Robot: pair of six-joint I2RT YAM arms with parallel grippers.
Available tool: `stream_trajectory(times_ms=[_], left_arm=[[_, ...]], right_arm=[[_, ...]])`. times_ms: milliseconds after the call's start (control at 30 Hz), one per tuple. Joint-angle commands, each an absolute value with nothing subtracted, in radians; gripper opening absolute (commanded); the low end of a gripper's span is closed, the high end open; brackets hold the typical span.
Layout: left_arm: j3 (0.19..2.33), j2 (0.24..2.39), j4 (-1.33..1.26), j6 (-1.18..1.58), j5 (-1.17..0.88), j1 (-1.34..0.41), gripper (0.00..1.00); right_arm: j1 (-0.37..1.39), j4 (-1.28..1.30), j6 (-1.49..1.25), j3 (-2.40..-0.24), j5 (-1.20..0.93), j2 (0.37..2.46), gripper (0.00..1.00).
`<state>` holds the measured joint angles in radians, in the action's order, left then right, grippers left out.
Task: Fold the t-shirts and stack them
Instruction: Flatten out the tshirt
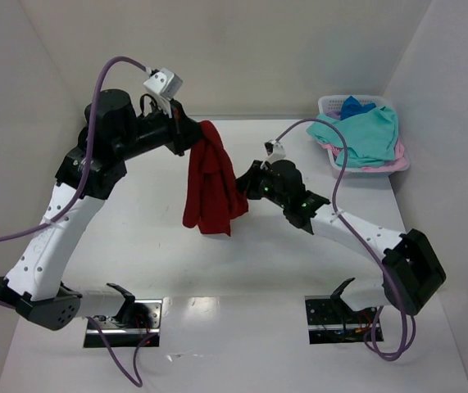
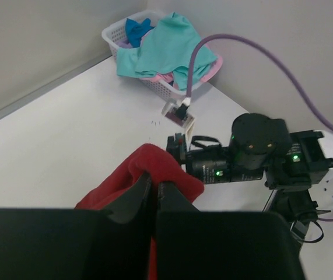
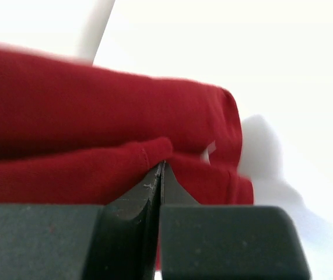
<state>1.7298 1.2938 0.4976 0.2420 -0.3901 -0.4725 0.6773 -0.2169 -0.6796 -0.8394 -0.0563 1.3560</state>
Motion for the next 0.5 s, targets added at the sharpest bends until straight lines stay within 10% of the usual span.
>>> stream_trajectory(times_ms=[0,300,400,467], left_arm=[[1.743,1.238,0.462,0.252,-0.379,-0.451,0.0],[1.623,1.158,0.488,0.241,-0.31,-0.442,0.0],[1.626,1.149,0.479,0.241,-0.319,-0.442,0.0],[1.641,1.149,0.488,0.241,-0.33,-0.442,0.0]], right_arm=[[0.687,-0.177,-0.606,-0.952,0.083,1.275,0.0],[0.609,-0.025,-0.546,-1.089,0.175,1.082,0.0],[0.6,-0.024,-0.546,-1.026,0.077,1.072,0.25],[0.6,-0.05,-0.583,-0.974,0.002,1.084,0.58]])
